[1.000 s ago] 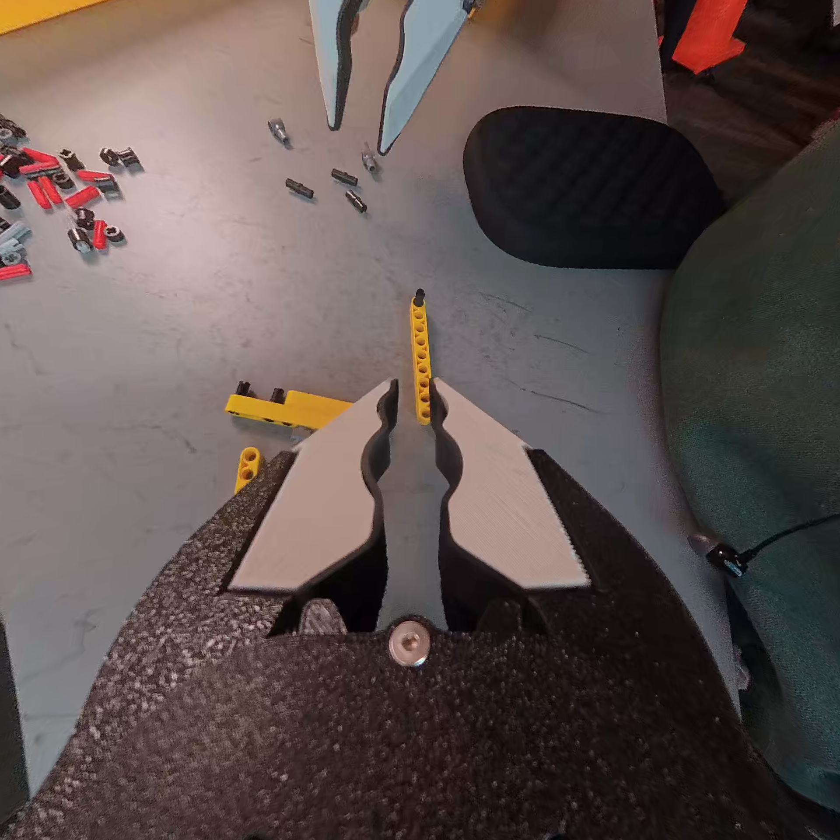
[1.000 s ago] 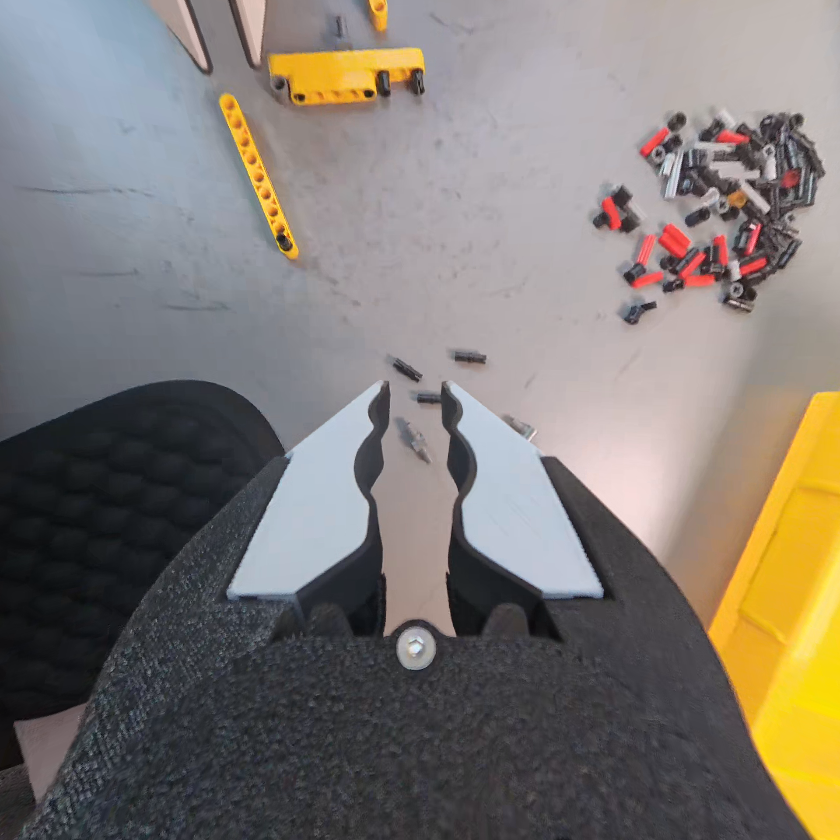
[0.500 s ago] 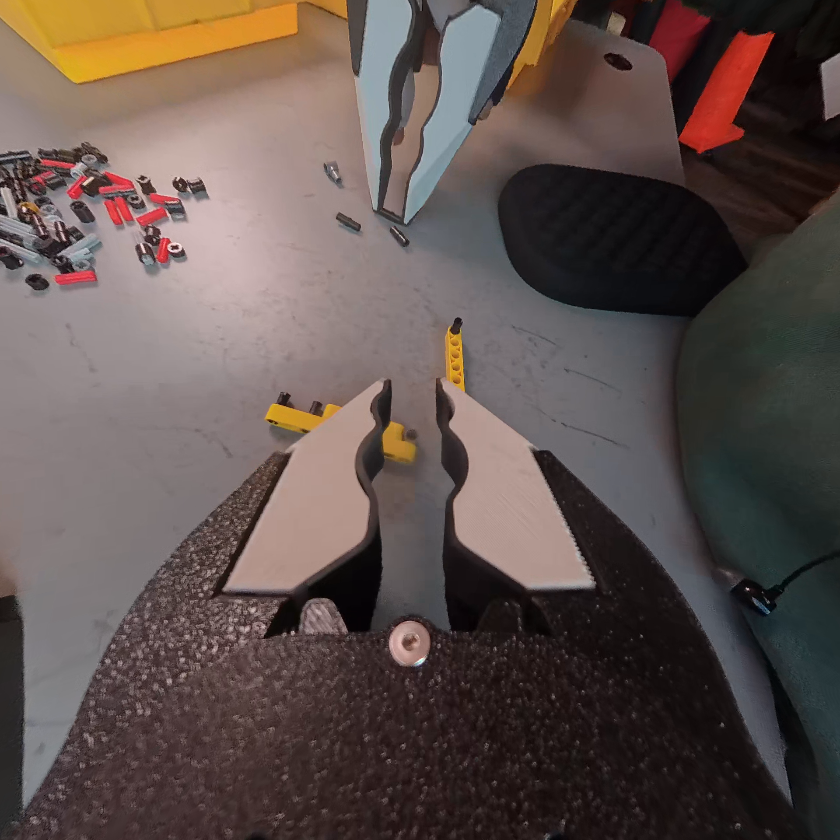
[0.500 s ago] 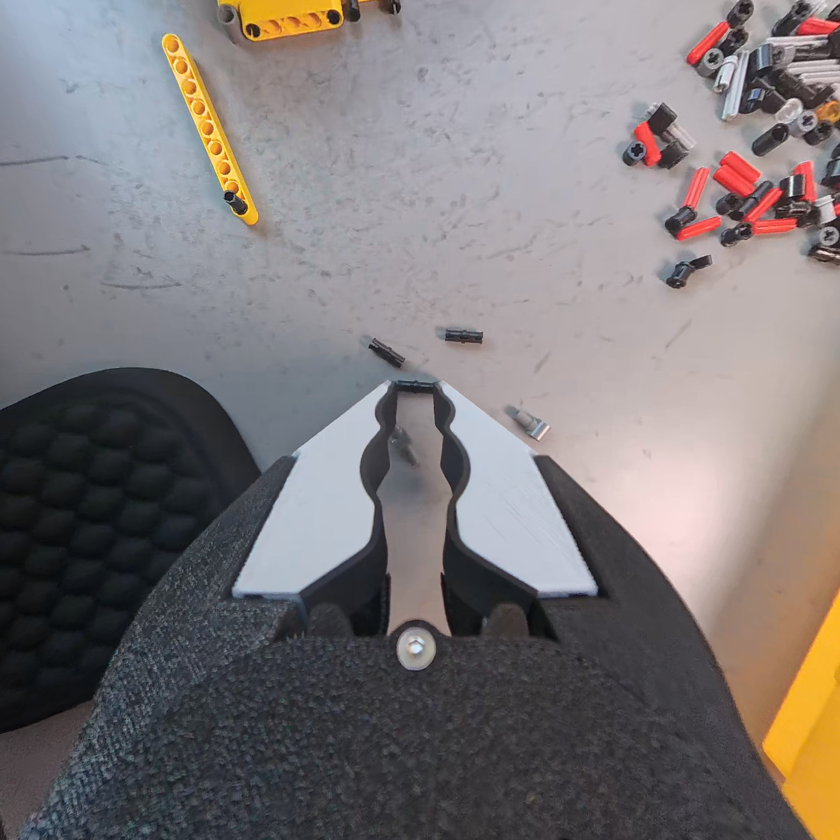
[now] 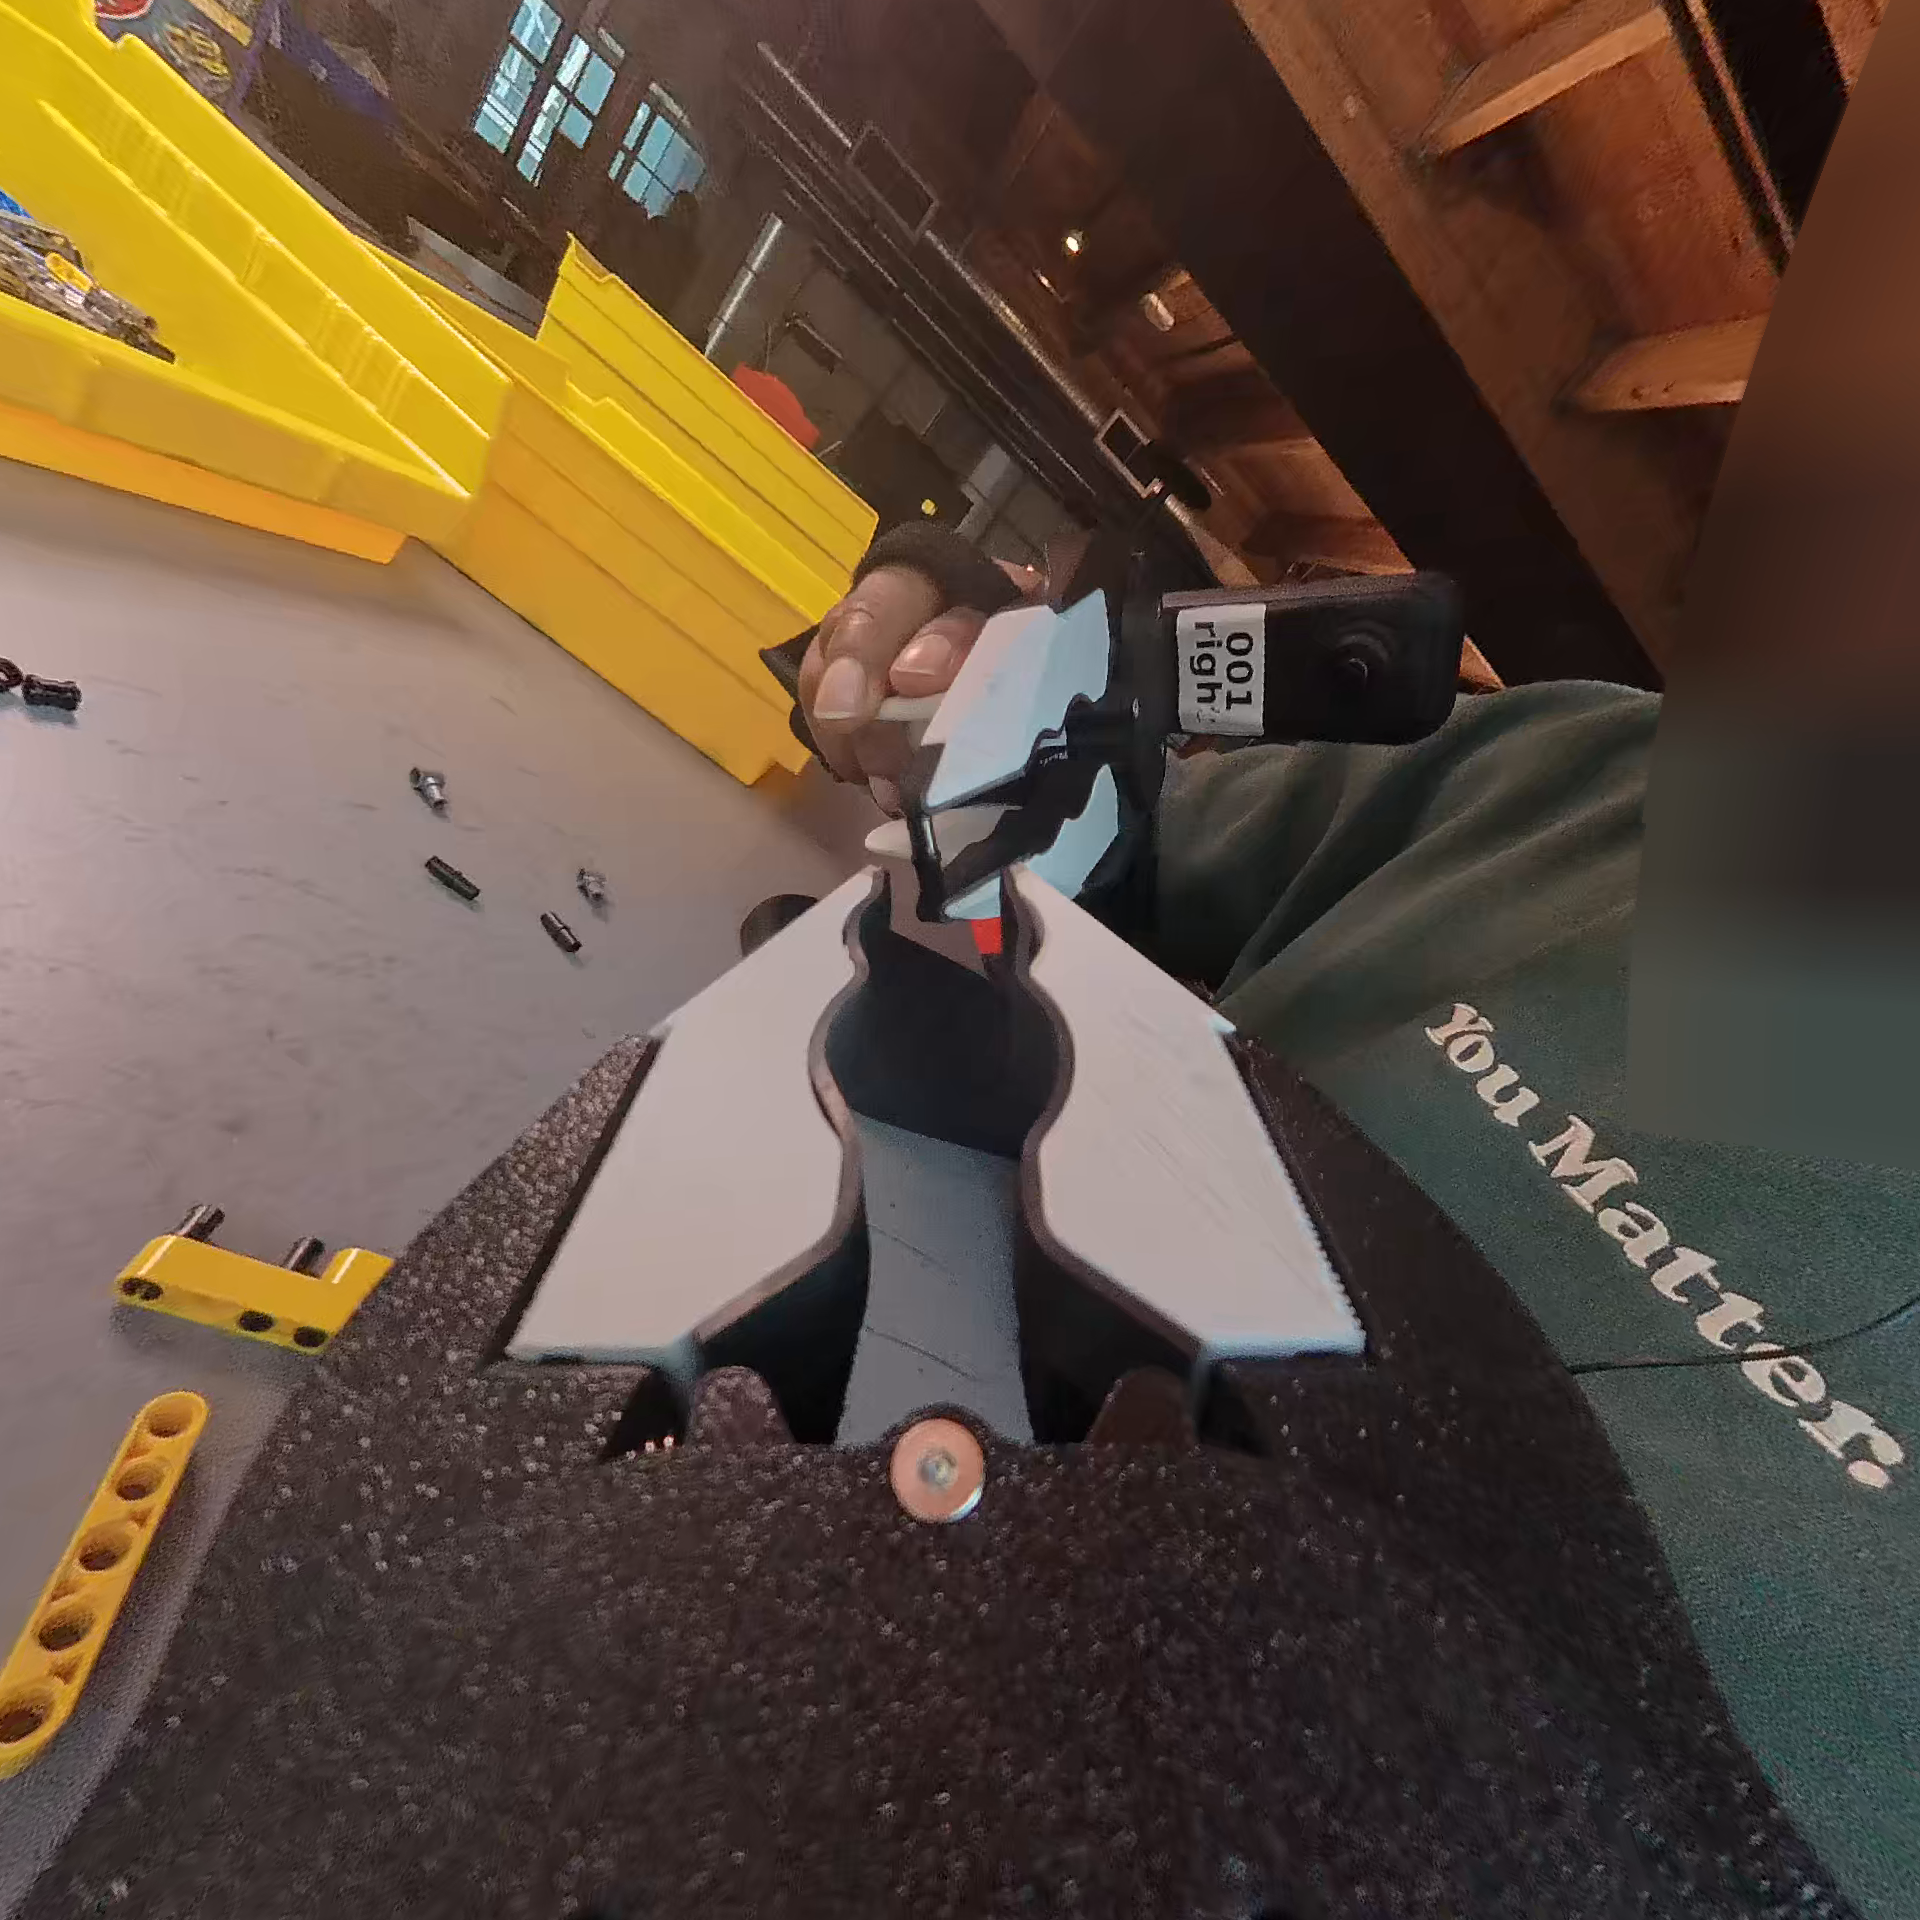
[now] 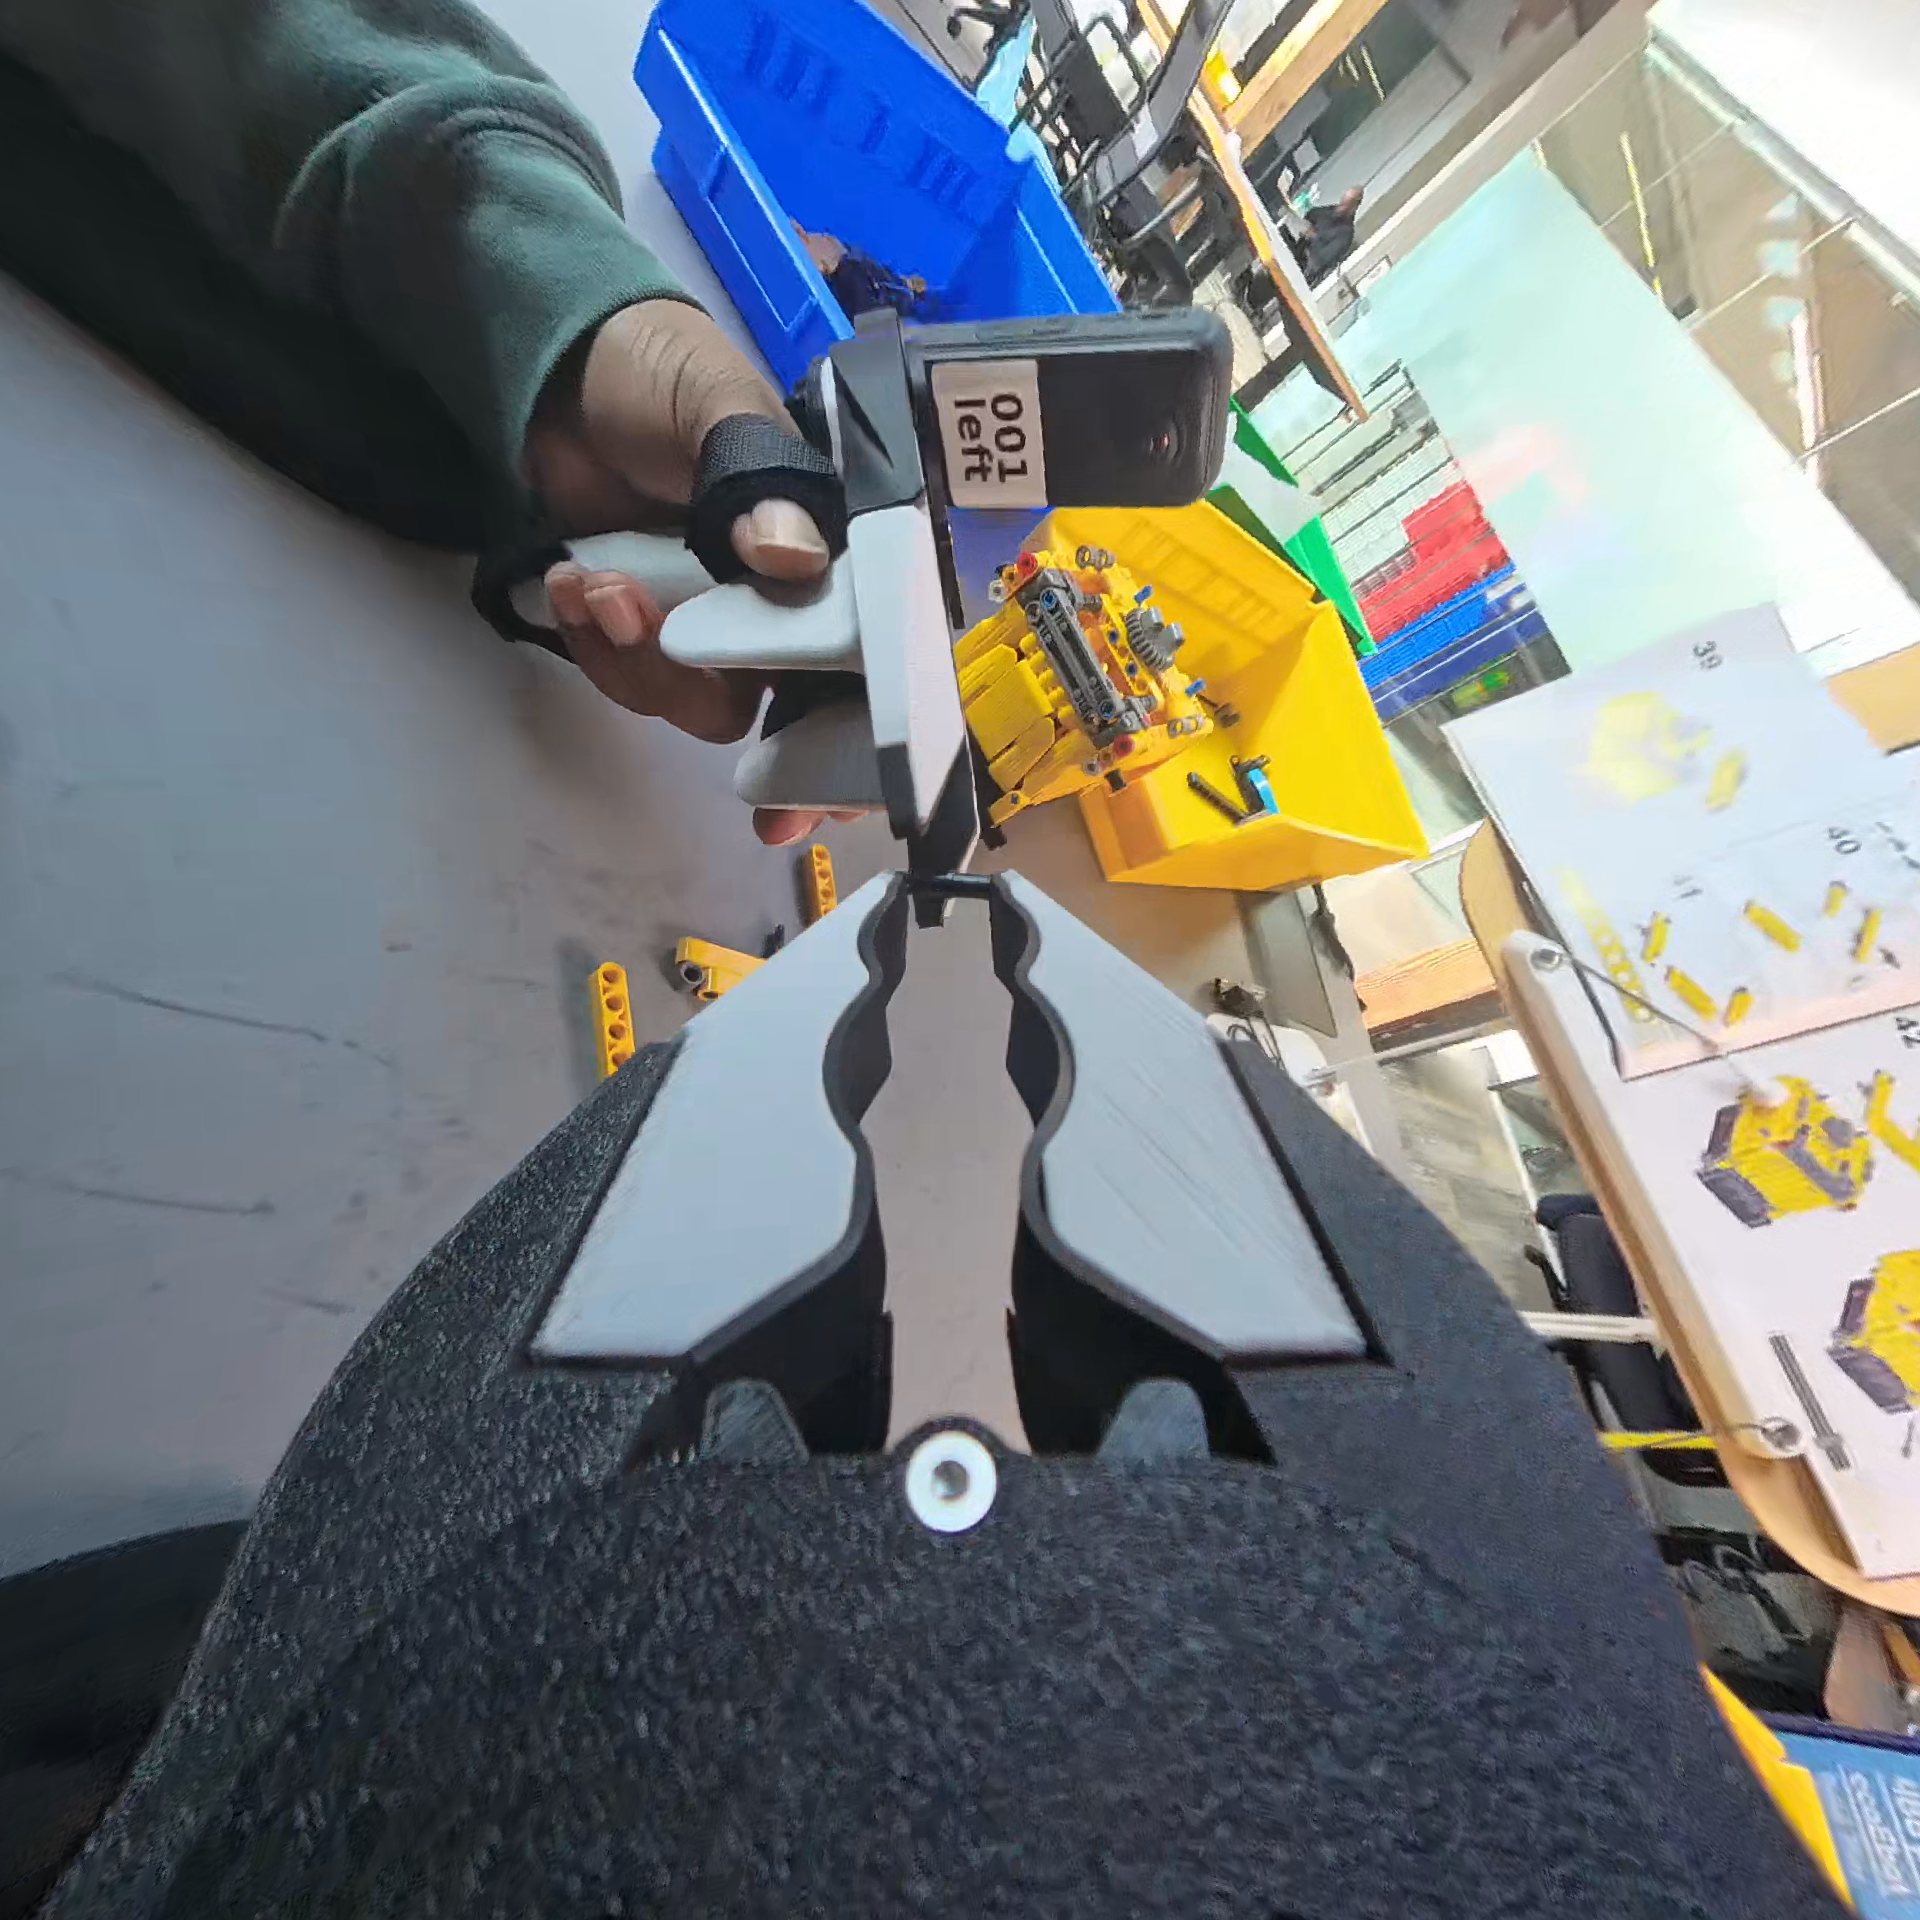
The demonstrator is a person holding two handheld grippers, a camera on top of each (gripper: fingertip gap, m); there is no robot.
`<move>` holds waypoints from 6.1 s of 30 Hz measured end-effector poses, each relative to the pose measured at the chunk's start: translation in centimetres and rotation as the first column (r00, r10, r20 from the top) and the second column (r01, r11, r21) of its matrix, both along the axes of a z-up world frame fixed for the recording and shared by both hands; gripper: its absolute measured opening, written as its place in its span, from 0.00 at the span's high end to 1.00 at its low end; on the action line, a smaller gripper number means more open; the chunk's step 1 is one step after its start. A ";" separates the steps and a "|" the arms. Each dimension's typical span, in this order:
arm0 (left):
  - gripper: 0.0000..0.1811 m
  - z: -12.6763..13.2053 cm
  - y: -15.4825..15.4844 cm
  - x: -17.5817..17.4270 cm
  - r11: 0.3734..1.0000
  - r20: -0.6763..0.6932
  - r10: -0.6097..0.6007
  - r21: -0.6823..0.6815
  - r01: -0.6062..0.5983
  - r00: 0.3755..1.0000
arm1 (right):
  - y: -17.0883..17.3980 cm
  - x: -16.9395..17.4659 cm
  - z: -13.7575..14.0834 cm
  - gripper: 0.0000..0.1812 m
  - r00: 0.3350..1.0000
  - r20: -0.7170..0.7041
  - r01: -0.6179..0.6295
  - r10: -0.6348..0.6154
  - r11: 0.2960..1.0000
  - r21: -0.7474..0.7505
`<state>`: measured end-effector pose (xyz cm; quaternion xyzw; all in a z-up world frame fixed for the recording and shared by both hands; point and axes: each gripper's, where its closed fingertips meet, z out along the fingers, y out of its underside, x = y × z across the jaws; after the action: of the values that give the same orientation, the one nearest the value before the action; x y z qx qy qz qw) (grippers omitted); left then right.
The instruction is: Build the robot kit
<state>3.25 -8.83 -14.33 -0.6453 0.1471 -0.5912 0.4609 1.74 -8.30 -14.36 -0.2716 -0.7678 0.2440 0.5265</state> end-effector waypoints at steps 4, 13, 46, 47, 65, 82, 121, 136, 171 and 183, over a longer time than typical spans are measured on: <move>0.97 0.7 -0.5 -0.3 1.000 0.039 -0.024 0.009 0.024 0.999 | -0.9 -0.5 0.8 0.92 0.999 -0.035 -0.027 0.028 0.999 0.028; 0.98 -2.1 -2.1 0.6 0.988 -0.289 -0.097 0.084 0.126 0.952 | -2.6 0.9 -1.6 0.91 0.969 0.176 -0.165 0.172 0.985 -0.054; 0.98 -2.8 -3.2 1.7 0.972 -0.395 -0.091 0.165 0.168 0.914 | -3.5 2.0 -2.0 0.98 0.916 0.300 -0.201 0.267 0.952 -0.233; 0.98 -2.8 -3.3 1.7 0.972 -0.394 -0.097 0.161 0.172 0.914 | -3.5 2.0 -2.0 0.98 0.917 0.297 -0.198 0.265 0.951 -0.239; 0.98 -4.8 -3.3 2.3 0.952 -0.534 -0.053 0.228 0.204 0.844 | -3.9 2.7 -3.6 0.97 0.883 0.347 -0.199 0.315 0.923 -0.329; 0.98 -4.2 -3.5 2.6 0.952 -0.497 -0.071 0.225 0.207 0.865 | -4.2 2.6 -3.2 0.98 0.885 0.353 -0.173 0.304 0.918 -0.357; 0.96 -11.6 0.4 -6.1 0.997 -0.813 0.067 0.041 -0.058 0.579 | 4.5 2.5 -9.4 0.97 0.868 0.493 0.178 0.061 0.888 -0.424; 0.90 -11.2 -1.0 -1.2 0.985 -0.823 0.013 0.109 0.135 0.567 | 4.3 2.8 -9.2 0.97 0.884 0.460 0.166 0.089 0.859 -0.484; 0.98 -11.7 -0.2 0.3 0.989 -0.782 -0.144 -0.106 0.099 0.606 | 1.5 5.0 -8.6 0.97 0.734 0.672 0.144 0.101 0.943 -0.300; 0.92 -10.9 -1.0 0.8 0.983 -0.773 -0.166 -0.084 0.161 0.613 | 1.4 5.0 -9.1 0.97 0.713 0.691 0.138 0.117 0.943 -0.301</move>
<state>4.03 -9.82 -25.20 -0.8219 0.3877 -0.2955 0.2947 6.77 -6.93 -23.46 -0.4326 -0.8556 0.2450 0.1441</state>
